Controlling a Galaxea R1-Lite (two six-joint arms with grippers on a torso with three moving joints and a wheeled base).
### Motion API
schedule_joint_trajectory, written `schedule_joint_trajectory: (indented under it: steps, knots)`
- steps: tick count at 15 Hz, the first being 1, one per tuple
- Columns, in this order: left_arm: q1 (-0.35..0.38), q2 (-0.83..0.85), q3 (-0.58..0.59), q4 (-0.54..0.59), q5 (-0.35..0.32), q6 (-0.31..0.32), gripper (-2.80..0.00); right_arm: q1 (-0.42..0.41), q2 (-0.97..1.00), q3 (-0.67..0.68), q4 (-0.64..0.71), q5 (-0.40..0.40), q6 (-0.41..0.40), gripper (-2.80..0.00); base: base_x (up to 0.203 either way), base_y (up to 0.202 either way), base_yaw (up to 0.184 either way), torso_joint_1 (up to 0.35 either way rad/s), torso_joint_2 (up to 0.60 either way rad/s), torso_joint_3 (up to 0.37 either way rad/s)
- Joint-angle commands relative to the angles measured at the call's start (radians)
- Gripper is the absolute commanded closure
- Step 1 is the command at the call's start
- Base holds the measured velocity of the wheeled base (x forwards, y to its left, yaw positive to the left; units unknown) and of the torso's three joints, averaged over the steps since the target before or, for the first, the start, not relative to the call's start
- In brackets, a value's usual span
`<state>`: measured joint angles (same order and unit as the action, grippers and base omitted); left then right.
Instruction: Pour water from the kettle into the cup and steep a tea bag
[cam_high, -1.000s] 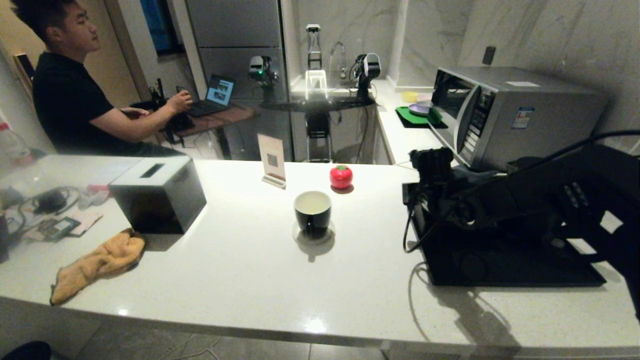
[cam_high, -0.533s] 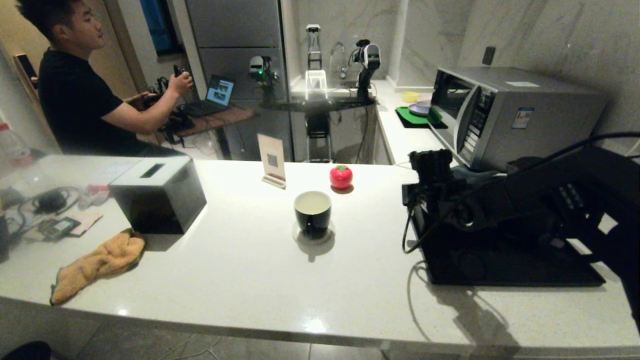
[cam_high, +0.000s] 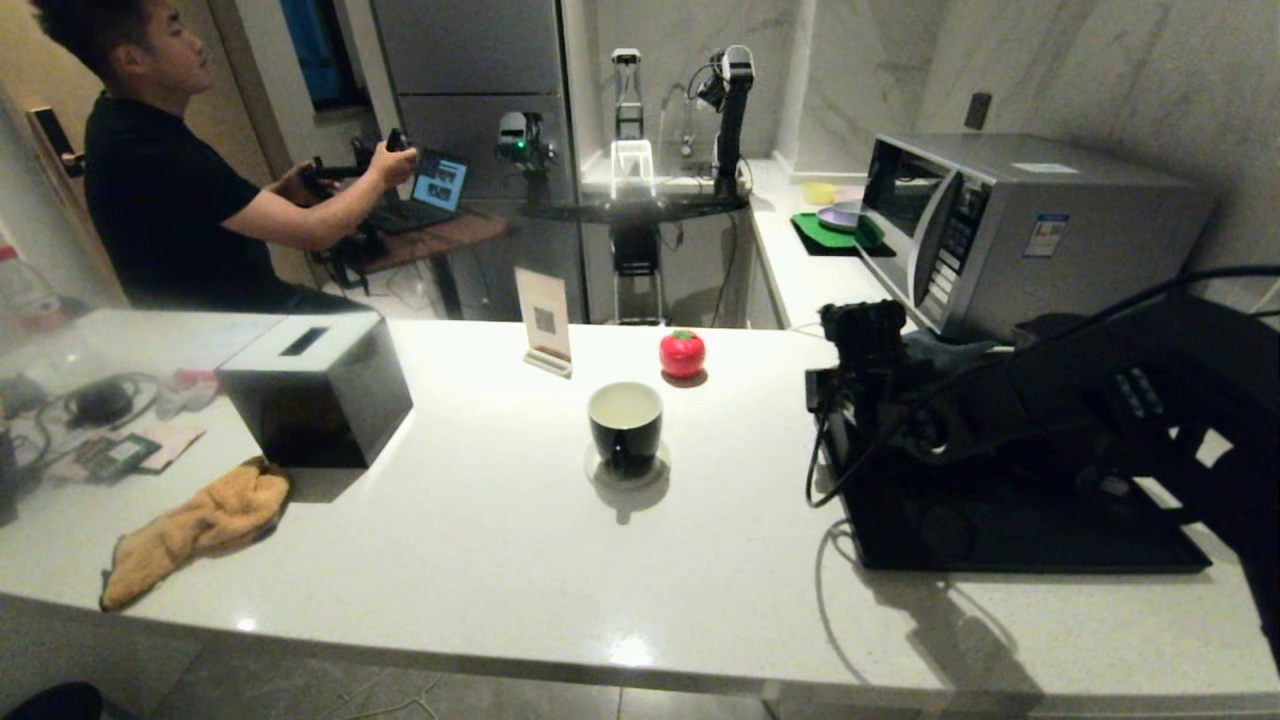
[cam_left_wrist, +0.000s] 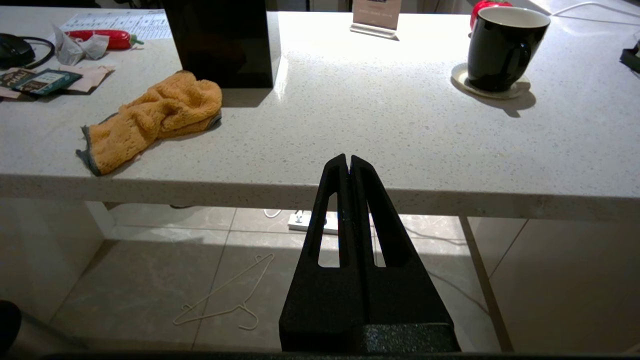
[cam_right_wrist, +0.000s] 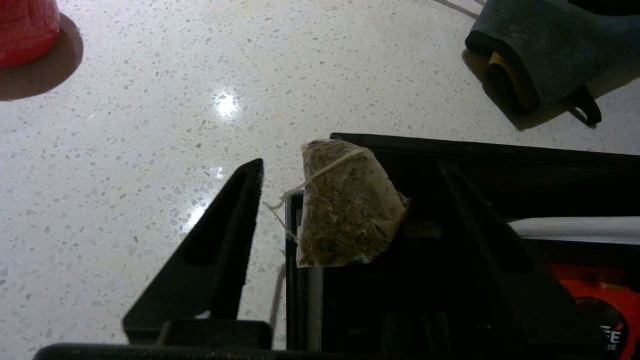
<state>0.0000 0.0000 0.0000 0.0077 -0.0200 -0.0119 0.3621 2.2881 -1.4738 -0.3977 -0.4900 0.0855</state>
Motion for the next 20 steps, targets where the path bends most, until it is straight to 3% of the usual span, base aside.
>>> schedule_joint_trajectory:
  steps: [1, 13, 20]
  knots:
    - [0.000, 0.000, 0.000, 0.000, 0.000, 0.000, 0.00, 0.001, -0.002, -0.005, -0.004, -0.002, 0.000, -2.80, 0.000, 0.000, 0.000, 0.000, 0.00, 0.000]
    - [0.000, 0.001, 0.000, 0.000, 0.000, 0.000, 0.00, 0.000, -0.034, -0.014, -0.038, -0.002, -0.004, -2.80, 0.000, 0.000, 0.000, 0.000, 0.00, 0.000]
    - [0.000, 0.000, 0.000, 0.000, 0.000, 0.000, 0.00, -0.005, -0.092, -0.006, 0.030, -0.038, -0.028, -2.80, 0.000, 0.000, 0.000, 0.000, 0.00, 0.000]
